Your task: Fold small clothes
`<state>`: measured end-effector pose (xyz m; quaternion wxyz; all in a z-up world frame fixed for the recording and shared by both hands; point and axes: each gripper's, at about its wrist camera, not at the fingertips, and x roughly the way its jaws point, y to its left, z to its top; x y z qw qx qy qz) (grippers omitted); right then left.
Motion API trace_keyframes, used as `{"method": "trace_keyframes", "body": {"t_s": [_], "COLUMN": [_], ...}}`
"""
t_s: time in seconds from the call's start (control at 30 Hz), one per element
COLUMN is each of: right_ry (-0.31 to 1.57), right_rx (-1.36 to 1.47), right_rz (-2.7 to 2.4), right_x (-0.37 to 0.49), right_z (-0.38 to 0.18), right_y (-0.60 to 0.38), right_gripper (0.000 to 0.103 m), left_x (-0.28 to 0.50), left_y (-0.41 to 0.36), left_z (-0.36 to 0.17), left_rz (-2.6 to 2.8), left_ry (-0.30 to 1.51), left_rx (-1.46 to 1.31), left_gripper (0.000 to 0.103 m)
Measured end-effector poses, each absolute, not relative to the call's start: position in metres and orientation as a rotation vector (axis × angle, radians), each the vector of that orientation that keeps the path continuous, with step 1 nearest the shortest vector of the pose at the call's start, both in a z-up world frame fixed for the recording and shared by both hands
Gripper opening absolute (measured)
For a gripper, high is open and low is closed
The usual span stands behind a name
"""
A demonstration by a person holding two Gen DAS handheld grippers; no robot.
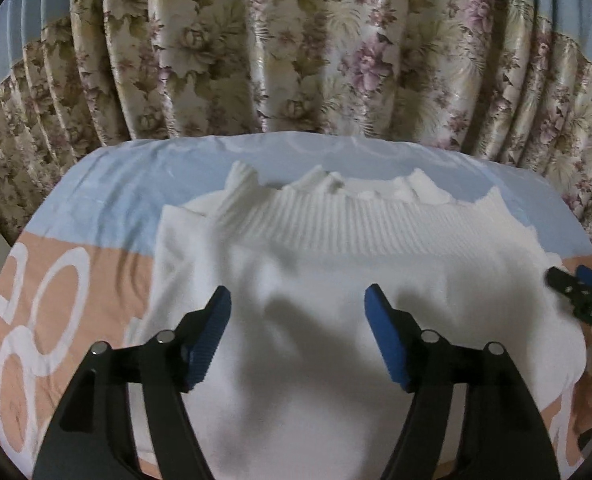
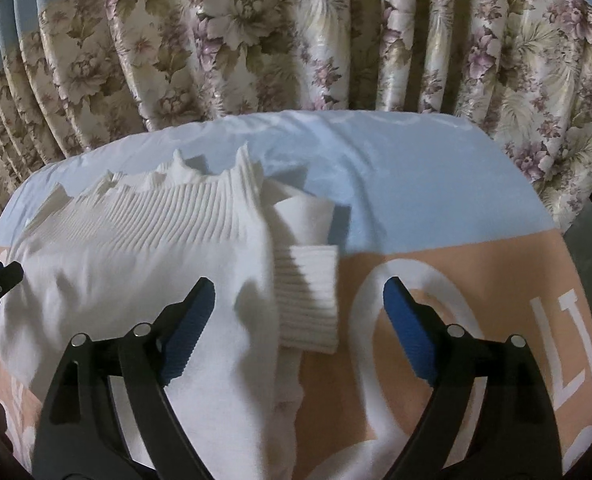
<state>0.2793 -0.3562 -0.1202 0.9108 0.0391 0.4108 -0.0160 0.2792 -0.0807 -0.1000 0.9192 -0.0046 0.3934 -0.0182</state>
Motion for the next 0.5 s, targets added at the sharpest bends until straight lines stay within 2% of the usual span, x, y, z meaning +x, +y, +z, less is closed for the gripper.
{"method": "trace_keyframes", "body": {"t_s": [0.2, 0.43, 0.47, 0.5], "right_ry": [0.884, 0.937, 0.941, 0.942], "right_rx": [0.099, 0.165, 0.178, 0.191], "right_rz": [-0.023, 0.038, 0.044, 0.052], "right_x": [0.282, 0.291, 0.291, 0.291], "right_z": [-0.138, -0.151, -0.151, -0.151], "right_y": [-0.352, -0.356, -0.358, -0.358], "right_gripper": [0.087, 0.086, 0.083, 0.075], "left_x": [0.277, 0.277, 0.277, 0.277], "left_y": [-0.085, -0.090, -0.091, -0.091], "left_z": [-0.105, -0.115, -0.117, -0.118], "left_rz": [-0.068, -0.082, -0.082, -0.083], "left_ry": [0.808, 0.824, 0.827, 0.826], "left_rx": [-0.032, -0.021, -0.020, -0.019], "left_gripper": [0.076, 0.076, 0.076, 0.076]}}
